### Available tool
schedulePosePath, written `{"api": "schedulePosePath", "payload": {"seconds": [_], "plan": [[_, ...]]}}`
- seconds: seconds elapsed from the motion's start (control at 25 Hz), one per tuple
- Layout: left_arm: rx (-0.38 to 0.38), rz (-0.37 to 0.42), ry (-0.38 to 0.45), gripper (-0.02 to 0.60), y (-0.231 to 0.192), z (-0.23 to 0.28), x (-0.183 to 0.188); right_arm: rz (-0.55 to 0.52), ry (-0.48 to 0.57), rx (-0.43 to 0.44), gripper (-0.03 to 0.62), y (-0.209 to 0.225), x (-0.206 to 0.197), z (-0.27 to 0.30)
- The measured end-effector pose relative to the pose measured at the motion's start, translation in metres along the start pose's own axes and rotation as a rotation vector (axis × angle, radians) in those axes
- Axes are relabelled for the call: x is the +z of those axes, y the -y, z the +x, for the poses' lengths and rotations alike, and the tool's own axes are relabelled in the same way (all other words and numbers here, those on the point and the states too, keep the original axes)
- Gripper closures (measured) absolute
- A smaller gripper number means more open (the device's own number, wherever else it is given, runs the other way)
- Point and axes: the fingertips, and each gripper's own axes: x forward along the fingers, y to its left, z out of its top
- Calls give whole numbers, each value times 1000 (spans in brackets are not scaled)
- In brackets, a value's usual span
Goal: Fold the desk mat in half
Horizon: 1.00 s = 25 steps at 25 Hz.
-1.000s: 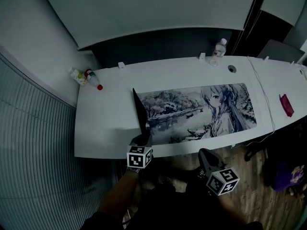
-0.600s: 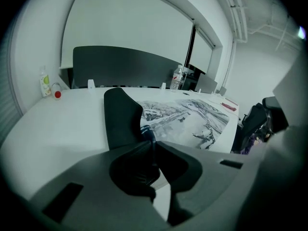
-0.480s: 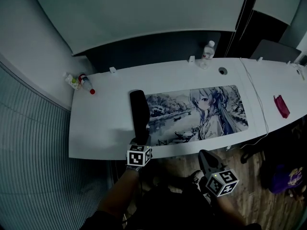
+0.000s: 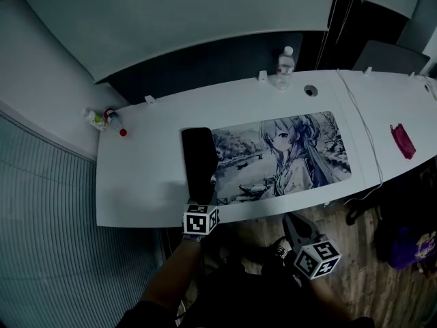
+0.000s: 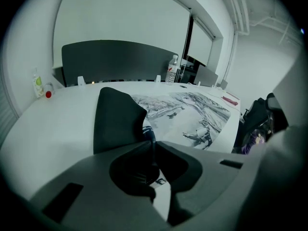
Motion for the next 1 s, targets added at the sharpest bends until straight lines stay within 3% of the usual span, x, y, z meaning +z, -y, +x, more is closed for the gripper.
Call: {"api": "schedulePosePath", "payload": {"seconds": [1.0], "plan": [[-38,37,-13,546,87,31,23,52,11,-16,569,71,17,-36]]}}
